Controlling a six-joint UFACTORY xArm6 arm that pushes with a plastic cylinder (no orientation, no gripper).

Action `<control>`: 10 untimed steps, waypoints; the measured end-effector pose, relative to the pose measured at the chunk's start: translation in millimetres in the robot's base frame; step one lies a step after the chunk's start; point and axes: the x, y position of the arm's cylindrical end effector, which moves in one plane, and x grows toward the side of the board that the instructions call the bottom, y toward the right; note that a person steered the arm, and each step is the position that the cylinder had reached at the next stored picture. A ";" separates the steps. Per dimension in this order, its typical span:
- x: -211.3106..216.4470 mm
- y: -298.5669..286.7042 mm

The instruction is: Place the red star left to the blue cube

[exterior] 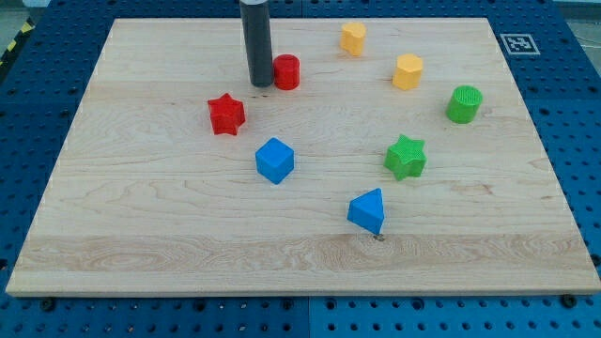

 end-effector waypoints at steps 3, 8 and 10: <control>17.6 -29.9; 159.4 -21.2; 176.8 -21.2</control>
